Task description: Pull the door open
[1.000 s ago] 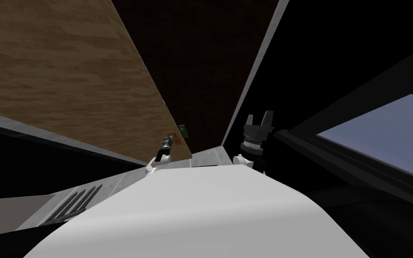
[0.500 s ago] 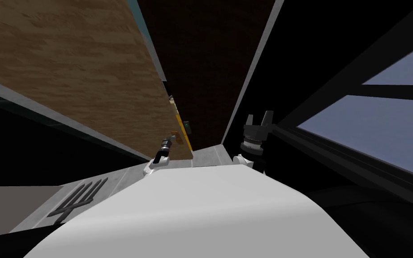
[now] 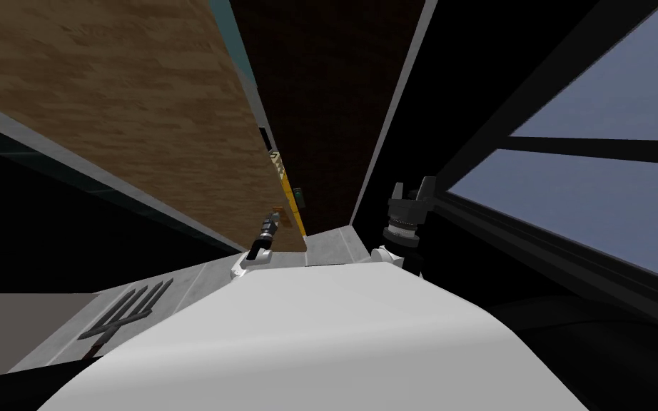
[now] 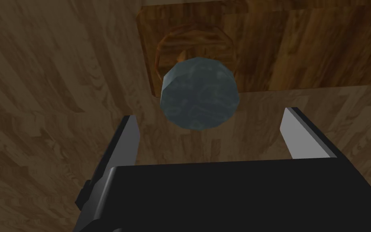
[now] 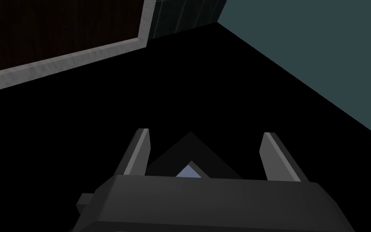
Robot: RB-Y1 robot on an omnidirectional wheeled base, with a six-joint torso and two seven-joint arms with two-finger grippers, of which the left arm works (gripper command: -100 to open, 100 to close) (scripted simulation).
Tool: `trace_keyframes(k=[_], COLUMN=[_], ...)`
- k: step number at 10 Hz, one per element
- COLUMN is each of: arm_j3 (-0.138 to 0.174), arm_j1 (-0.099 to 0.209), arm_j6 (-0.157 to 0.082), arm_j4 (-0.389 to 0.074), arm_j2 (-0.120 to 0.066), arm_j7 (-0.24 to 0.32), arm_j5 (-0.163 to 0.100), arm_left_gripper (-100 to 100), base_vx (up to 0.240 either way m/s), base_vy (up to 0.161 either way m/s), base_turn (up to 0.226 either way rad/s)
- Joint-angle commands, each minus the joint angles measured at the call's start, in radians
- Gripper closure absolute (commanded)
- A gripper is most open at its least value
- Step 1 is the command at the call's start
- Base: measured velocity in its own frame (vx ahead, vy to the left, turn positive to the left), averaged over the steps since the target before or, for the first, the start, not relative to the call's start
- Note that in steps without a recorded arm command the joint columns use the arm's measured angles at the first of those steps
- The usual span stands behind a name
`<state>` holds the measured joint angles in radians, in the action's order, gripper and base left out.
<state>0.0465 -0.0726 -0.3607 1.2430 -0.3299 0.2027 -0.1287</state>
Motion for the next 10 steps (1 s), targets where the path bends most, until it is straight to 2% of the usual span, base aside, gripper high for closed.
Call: trace_keyframes(k=[1, 3, 4, 9, 10], arm_j3=[-0.019, -0.036, -0.03, -0.021, -0.021], arm_j1=[-0.01, -0.014, -0.01, 0.007, 0.007], arm_j6=[0.003, 0.002, 0.004, -0.004, -0.004], arm_j4=[0.025, 0.039, 0.033, 0.011, 0.011], arm_j2=[-0.008, -0.012, -0.011, -0.003, -0.003], arm_j7=[0.012, 0.02, 0.018, 0.012, 0.012], arm_j5=[0.0, 0.001, 0.0, 0.002, 0.002], arm_left_gripper=[-100, -100, -100, -100, 100], base_vx=[-0.153, -0.18, -0.079, 0.142, -0.004], base_vy=[-0.005, 0.007, -0.008, 0.044, -0.001], base_turn=[-0.064, -0.047, -0.008, -0.023, 0.012])
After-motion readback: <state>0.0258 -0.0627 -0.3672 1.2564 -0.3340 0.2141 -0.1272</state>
